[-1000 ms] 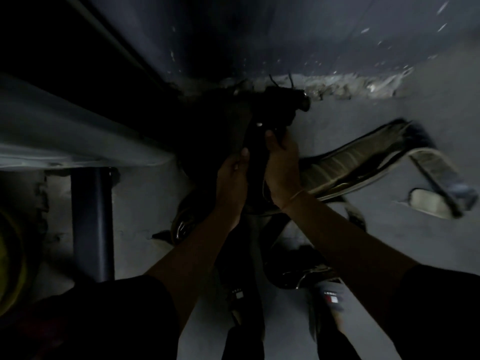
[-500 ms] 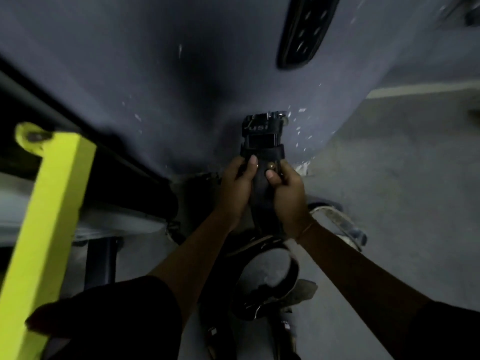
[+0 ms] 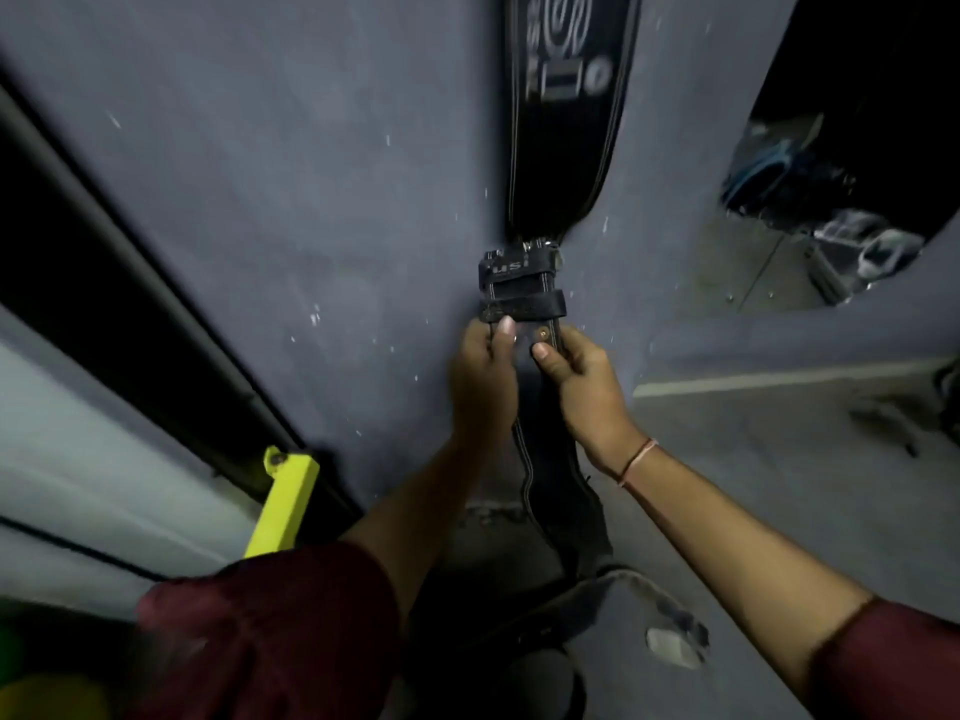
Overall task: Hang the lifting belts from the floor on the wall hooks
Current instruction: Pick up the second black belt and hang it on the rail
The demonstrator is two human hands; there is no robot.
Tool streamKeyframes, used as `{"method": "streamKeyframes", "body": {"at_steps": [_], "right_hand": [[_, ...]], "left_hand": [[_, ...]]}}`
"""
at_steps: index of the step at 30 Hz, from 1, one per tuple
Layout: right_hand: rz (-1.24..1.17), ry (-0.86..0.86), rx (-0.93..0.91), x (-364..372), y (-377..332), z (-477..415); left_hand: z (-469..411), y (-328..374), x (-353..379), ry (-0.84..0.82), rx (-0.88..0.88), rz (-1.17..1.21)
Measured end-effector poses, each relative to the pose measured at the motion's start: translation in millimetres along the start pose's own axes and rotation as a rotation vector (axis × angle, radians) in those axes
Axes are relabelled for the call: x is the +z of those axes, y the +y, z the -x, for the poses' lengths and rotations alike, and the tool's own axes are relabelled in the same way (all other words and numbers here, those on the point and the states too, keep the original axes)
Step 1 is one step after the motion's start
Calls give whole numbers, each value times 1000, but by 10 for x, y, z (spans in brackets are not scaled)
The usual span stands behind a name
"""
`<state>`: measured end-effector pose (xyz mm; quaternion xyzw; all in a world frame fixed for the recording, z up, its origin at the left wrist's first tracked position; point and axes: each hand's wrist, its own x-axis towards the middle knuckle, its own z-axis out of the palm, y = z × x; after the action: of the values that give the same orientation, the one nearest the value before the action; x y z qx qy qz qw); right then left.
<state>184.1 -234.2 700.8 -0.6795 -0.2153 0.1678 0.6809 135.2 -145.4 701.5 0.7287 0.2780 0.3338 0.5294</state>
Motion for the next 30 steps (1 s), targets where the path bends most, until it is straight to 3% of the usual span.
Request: {"method": "streamKeyframes", "body": {"at_steps": [6,12,16,20,25,30], "right_hand": [[64,-54,-226,-184,-1358,61],[-27,123,-447,7,-2512,148],[-102,154,-481,232,-3208,133],[-171,196,-464,362,-3639,64],[-171,0,-481,505,-4052,98],[-178,-160,-537,514,-4232,229]], "left_hand": [[-53,1307,-423,16,231,129],[59,2239,-746,-42,489,34],[118,2542,-1060,-51,474,55],[99,2734,-1385,-171,486,135],[41,2926,-1563,-22,520,251],[-2,3189,-1598,-76,563,328]]}}
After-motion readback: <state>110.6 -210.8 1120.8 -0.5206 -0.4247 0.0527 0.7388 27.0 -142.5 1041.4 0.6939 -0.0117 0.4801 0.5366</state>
